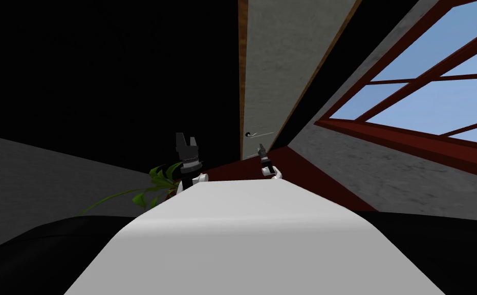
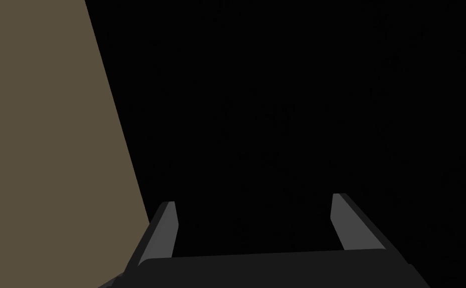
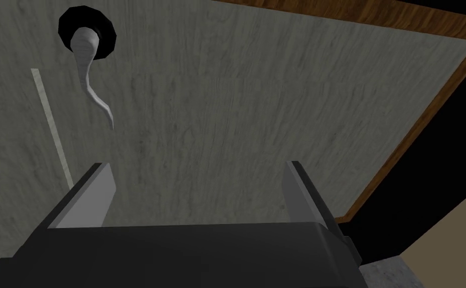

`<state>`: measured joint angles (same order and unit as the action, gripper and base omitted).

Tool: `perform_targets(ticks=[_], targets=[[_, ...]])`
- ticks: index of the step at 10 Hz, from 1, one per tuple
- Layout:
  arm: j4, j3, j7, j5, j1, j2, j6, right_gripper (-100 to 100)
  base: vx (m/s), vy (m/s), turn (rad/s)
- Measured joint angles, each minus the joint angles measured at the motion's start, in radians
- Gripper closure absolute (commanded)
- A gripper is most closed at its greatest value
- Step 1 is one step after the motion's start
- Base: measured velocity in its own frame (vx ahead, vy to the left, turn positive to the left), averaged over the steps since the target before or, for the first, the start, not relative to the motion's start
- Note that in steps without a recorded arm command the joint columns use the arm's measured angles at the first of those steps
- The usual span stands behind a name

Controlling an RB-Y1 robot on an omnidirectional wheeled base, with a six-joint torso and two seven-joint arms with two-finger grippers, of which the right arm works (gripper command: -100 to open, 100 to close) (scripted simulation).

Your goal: Pull the door open

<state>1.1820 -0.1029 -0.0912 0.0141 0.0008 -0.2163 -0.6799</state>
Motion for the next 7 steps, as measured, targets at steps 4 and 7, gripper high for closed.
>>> perform_targets(ticks=[4, 7], targets=[[-0.105, -0.009, -0.023, 0.006, -0.043, -0.019, -0.013, -100, 0.073, -0.031, 0.062], [-0.166, -0.015, -0.035, 0.01, -0.074, -0.028, -0.013, -100, 0.057, -0.021, 0.06]])
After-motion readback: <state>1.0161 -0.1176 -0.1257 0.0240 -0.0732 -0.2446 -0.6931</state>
